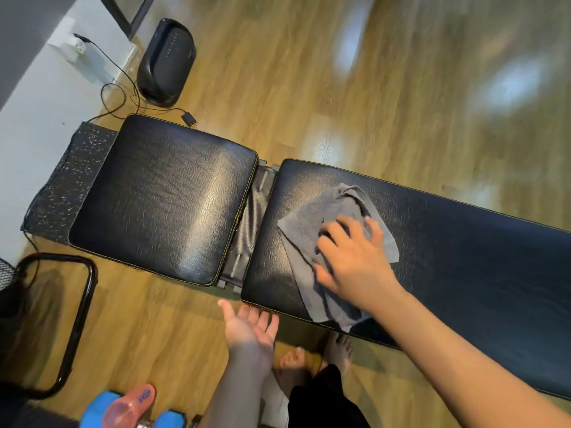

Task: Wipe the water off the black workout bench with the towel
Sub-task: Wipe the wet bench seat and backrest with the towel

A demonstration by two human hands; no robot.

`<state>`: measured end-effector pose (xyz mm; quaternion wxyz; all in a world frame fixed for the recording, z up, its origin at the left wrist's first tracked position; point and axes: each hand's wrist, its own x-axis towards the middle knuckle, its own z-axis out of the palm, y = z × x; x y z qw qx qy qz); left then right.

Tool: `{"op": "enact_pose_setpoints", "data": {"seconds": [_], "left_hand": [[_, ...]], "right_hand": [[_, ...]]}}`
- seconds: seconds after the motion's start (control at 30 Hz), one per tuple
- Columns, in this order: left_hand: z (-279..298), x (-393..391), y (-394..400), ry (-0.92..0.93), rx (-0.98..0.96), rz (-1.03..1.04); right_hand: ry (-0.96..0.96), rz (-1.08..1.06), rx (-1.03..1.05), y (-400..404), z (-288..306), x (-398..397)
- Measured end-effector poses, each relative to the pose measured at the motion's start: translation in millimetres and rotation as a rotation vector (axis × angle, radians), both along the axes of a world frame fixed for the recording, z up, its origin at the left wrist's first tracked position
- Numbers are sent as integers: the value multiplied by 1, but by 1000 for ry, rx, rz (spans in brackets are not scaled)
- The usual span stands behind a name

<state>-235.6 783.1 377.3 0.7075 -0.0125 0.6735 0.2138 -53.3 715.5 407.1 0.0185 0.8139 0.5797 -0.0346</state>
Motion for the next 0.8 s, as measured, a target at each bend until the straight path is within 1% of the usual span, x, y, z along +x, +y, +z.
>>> {"op": "enact_pose_setpoints", "data": {"seconds": [0.07,0.13,0.17,0.2,0.23,0.27,0.3,0.33,0.37,0.4,0.43,0.47,0.53,0.67,0.73,0.8], "left_hand": [[-1,-2,1,-9,-10,7],[-3,-3,1,-23,-2,7],[-3,-2,-1,-22,1,5],[-2,-1,-3,-14,1,8],[-3,0,-5,-5,4,15],[-4,1,-6,0,7,20],[-5,2,-7,4,10,20],[-5,2,-6,8,9,14],[-4,3,-6,14,2,9],[-3,4,-5,19,-4,6],[-2,4,-4,18,-4,2],[-1,5,-3,15,0,-1],[2,7,-2,17,1,-4],[-1,8,-6,28,4,-4],[-3,10,-7,24,12,-4],[-5,8,-6,23,6,-9]], "right_hand": [[1,-152,-11,-23,13,23],[4,-382,-101,-47,25,47],[11,-505,-113,-56,31,54],[31,-588,-83,-59,38,57],[50,-588,-3,-57,40,55],[65,-497,92,-50,41,48],[71,-350,164,-39,37,39],[84,-204,162,-28,28,28],[108,-121,80,-18,14,18],[139,-125,-46,-11,-1,10],[164,-172,-142,-5,-17,8],[178,-231,-181,0,-32,9],[201,-318,-171,14,-49,10],[227,-486,-181,60,-48,2],[235,-453,-192,79,-47,-13],[222,-296,-236,84,-44,-36]]}}
